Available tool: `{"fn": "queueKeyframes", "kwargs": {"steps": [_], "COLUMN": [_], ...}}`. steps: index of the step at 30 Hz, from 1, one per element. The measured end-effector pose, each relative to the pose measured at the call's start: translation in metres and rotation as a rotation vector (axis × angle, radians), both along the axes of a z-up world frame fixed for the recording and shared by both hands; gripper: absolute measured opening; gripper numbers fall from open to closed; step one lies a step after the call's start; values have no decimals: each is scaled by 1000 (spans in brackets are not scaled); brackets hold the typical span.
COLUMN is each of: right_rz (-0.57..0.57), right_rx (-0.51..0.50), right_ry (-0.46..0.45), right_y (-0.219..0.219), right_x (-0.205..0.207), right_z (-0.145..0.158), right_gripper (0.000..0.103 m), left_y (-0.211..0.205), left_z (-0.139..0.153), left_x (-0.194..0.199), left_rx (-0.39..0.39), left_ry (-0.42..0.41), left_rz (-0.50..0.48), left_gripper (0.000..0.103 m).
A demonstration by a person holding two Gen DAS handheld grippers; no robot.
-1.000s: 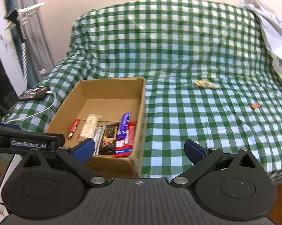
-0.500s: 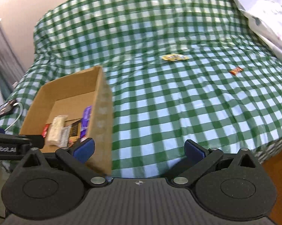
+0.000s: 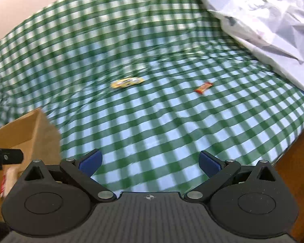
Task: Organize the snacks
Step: 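Move both grippers toward the yellow bar and small red candy, then grasp the yellow bar with the left gripper while the right grasps the small red candy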
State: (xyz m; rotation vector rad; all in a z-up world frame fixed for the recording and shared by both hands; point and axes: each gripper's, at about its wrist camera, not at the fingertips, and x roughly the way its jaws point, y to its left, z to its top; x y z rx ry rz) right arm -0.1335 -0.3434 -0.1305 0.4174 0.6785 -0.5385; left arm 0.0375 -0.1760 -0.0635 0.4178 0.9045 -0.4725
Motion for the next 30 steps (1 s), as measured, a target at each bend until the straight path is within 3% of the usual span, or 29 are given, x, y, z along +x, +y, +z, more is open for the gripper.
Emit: {"fn": "queueKeyframes", "kwargs": {"steps": [8, 14, 20, 26, 27, 28, 29, 30], "right_rz": [-107, -162, -252, -300, -298, -302, -269, -233], "right_rx": [-9, -105, -112, -47, -47, -98, -131, -150], "right_ry": [-13, -23, 12, 122, 129, 93, 82, 56], "right_y": [-69, -138, -227, -281, -281, -275, -268, -262], "right_x": [43, 92, 156, 220, 222, 220, 221, 220], "right_z": [-22, -45, -97, -161, -170, -172, -173, -170], "right_gripper": [101, 101, 101, 100, 103, 98, 93, 66], "left_y": [-72, -146, -235, -299, -302, -300, -295, -290], "left_z": [-34, -79, -136, -196, -206, -207, -203, -197], "left_x": [85, 162, 227, 279, 285, 287, 288, 288], "left_rx": [-5, 0, 54, 153, 179, 148, 93, 29], "left_ry": [-58, -87, -109, -14, 16, 26, 63, 131], "left_rz": [-61, -172, -284, -264, -260, -239, -248, -277], "left_gripper": [103, 103, 103, 102, 99, 95, 53, 14]}}
